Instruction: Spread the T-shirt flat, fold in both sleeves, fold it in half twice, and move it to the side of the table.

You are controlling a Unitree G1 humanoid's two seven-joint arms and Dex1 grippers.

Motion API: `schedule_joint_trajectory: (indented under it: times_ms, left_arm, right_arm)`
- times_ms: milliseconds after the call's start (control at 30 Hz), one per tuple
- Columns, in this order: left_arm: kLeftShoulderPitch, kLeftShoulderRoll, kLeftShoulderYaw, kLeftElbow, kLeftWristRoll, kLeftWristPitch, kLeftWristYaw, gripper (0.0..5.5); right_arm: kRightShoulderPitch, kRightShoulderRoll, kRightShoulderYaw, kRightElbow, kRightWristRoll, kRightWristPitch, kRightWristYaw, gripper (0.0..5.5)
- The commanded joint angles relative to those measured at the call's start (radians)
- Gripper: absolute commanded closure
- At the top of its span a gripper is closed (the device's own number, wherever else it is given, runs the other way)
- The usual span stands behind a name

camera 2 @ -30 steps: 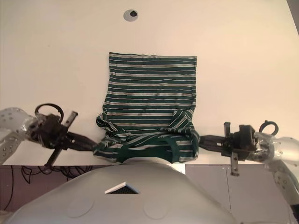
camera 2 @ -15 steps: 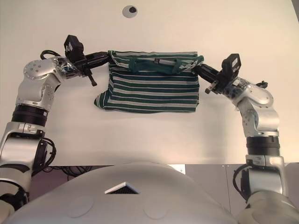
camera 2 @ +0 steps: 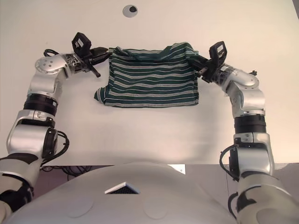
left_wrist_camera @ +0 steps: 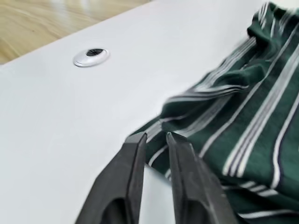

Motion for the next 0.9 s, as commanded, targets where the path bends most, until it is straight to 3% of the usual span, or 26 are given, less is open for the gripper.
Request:
schedule_joint_trajectory:
  times_ms: [33,167,267,333,433,567,667,767,900]
  left_arm:
    - [-0.071,-0.020,0.086,0.071,-0.044,0.081,0.026,4.05]
    - [-0.114,-0.026,0.141,0.139,-0.053,0.125,0.057,3.47]
    - [0.034,-0.038,0.152,-0.192,-0.179,0.003,-0.176,3.47]
    - [0.177,-0.020,0.087,-0.454,-0.247,-0.012,-0.330,3.47]
    - [0.329,0.048,-0.075,-0.592,-0.133,-0.115,-0.445,3.47]
    - [0.337,0.137,-0.237,-0.466,0.256,-0.361,-0.336,3.47]
    - [0.273,0.183,-0.307,-0.333,0.493,-0.495,-0.177,3.47]
    - [0.211,0.211,-0.340,-0.256,0.623,-0.568,-0.046,3.47]
    - [0.095,0.255,-0.405,-0.131,0.816,-0.673,0.167,3.47]
  right_arm:
    - [-0.118,0.044,-0.073,0.118,0.009,0.063,-0.071,3.90]
    - [-0.175,0.073,-0.113,0.192,0.003,0.065,-0.101,3.20]
    - [-0.088,0.039,-0.047,0.090,-0.132,-0.203,-0.063,3.20]
    - [-0.037,0.012,-0.013,0.030,-0.200,-0.362,-0.024,3.20]
    - [-0.017,-0.043,0.074,0.057,-0.392,-0.544,-0.074,3.20]
    - [-0.049,-0.110,0.174,0.171,-0.660,-0.626,-0.227,3.20]
    - [-0.036,-0.155,0.211,0.180,-0.749,-0.655,-0.244,3.20]
    - [0.030,-0.201,0.227,0.080,-0.737,-0.691,-0.158,3.20]
    - [0.250,-0.333,0.266,-0.253,-0.643,-0.680,0.054,3.20]
